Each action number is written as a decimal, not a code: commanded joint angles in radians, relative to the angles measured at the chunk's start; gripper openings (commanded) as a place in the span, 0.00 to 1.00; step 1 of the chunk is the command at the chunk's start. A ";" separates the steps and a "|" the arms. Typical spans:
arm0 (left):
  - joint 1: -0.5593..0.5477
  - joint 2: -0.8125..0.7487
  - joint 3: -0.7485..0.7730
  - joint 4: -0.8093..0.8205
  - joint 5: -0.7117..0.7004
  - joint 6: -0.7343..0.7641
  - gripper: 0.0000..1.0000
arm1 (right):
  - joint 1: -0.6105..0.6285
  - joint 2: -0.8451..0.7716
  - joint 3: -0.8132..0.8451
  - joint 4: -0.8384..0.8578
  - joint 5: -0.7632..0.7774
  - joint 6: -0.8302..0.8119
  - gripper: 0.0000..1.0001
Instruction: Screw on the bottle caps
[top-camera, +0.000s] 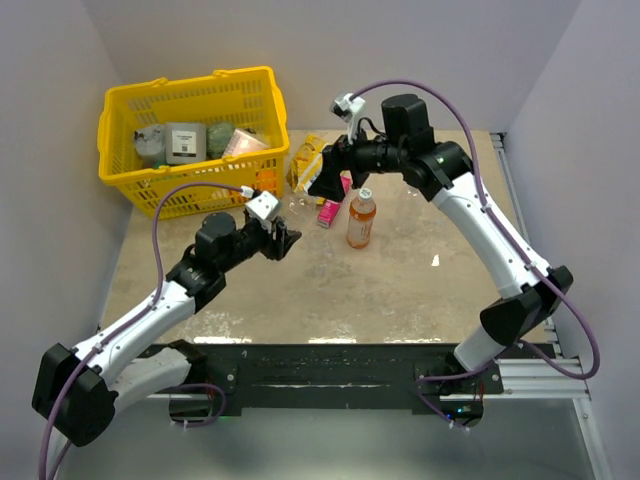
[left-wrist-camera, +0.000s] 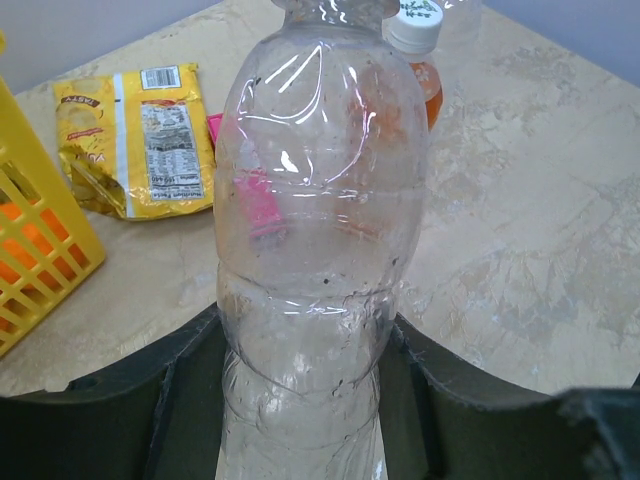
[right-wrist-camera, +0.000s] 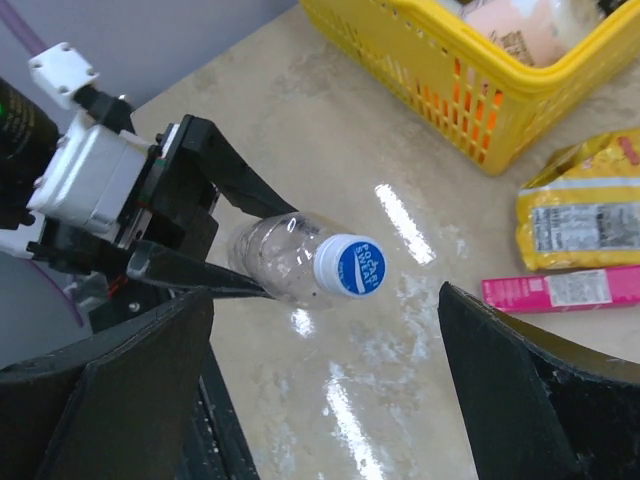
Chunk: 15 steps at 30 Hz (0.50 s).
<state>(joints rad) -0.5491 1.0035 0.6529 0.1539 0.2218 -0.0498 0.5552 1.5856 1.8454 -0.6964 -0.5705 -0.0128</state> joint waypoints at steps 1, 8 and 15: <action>-0.031 -0.032 0.027 0.070 -0.042 0.024 0.42 | -0.001 0.007 0.014 0.107 -0.101 0.112 0.96; -0.077 -0.040 0.050 0.059 -0.076 0.004 0.41 | -0.001 0.047 -0.014 0.118 -0.100 0.146 0.88; -0.078 -0.019 0.094 0.062 -0.116 -0.027 0.40 | 0.002 0.048 -0.044 0.106 -0.068 0.135 0.78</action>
<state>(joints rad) -0.6243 0.9791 0.6800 0.1566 0.1577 -0.0444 0.5552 1.6367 1.8198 -0.6159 -0.6464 0.1093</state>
